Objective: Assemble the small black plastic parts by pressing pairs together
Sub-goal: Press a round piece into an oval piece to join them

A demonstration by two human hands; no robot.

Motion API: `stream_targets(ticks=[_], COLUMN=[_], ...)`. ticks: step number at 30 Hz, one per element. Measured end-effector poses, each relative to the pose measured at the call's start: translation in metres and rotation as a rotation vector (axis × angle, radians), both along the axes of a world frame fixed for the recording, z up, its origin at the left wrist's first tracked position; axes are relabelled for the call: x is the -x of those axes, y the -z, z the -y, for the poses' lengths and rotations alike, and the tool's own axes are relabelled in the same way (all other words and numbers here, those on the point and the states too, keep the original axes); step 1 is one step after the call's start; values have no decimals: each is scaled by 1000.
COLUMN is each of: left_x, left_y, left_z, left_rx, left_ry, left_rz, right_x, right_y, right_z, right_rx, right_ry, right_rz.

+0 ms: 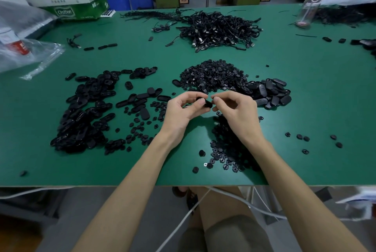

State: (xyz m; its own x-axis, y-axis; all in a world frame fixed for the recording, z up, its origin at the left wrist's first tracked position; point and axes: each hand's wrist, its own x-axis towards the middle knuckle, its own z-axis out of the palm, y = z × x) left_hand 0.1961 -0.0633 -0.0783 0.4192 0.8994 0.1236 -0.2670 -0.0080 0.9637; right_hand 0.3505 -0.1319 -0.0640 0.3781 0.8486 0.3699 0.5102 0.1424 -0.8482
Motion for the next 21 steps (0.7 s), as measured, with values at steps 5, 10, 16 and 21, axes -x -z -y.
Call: stream_targets(ticks=[5, 10, 16, 21], left_x=[0, 1, -1, -1], left_y=[2, 2, 6, 5], left_z=[-2, -3, -5, -4], left_rx=[0, -2, -16, -5], left_ry=[30, 27, -6, -48], left_rz=[-11, -20, -18, -27], right_x=[0, -1, 0, 1], right_y=[0, 2, 2, 1], right_z=[0, -2, -3, -2], right_rx=[-17, -42, -2, 26], right_ry=[5, 9, -79, -160], right_rz=[-36, -33, 20, 37])
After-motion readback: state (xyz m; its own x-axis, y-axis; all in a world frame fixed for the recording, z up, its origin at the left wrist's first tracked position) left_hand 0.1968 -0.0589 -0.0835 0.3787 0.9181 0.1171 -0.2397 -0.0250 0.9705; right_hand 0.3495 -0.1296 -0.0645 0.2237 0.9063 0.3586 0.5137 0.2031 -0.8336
